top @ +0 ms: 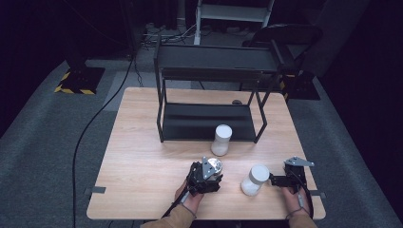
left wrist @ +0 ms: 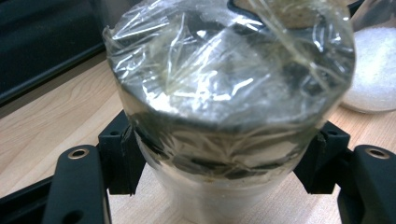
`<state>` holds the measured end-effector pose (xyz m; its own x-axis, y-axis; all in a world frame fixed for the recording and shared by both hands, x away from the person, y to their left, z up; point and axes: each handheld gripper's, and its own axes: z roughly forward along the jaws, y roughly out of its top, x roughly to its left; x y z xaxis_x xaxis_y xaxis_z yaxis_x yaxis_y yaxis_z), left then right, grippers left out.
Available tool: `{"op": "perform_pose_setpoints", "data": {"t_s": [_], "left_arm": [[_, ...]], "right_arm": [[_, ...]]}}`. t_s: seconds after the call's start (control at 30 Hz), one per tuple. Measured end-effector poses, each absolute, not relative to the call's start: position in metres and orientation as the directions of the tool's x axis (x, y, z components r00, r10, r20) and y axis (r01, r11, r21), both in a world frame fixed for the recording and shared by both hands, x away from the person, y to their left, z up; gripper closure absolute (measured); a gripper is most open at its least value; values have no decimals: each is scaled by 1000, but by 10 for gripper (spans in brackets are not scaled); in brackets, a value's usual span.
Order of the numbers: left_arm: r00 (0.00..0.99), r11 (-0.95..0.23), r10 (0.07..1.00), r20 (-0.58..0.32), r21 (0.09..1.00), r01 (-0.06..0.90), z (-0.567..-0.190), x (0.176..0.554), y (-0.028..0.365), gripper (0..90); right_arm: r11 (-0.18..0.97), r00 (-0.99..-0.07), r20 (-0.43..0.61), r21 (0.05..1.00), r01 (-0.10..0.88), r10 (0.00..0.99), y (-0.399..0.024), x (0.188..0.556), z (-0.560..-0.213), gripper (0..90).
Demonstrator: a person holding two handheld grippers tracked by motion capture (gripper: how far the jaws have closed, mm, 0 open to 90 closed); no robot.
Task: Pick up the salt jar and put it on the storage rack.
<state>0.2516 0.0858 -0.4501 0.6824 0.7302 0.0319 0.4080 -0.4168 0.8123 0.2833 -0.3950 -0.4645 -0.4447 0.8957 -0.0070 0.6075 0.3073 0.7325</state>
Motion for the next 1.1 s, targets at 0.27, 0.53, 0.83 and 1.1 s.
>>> {"op": "perform_pose_setpoints", "data": {"t_s": [0.27,0.53,0.83,1.1], "left_arm": [[681,-414,733,1,794,445,-442,258,88,297],[671,-410,742,6,795,447,-431,255,96,298],[659,-411,752,4,785,465,-417,258,103,298],[635,-393,773,-5,782,484,-404,262,112,298]], "right_arm": [[307,-444,-7,732,608,896,-395,283,-464,24],[307,-444,-7,732,608,896,-395,283,-464,24],[309,-446,-7,732,607,895,-395,283,-464,22],[315,-453,-8,730,607,892,-396,284,-464,17]]}}
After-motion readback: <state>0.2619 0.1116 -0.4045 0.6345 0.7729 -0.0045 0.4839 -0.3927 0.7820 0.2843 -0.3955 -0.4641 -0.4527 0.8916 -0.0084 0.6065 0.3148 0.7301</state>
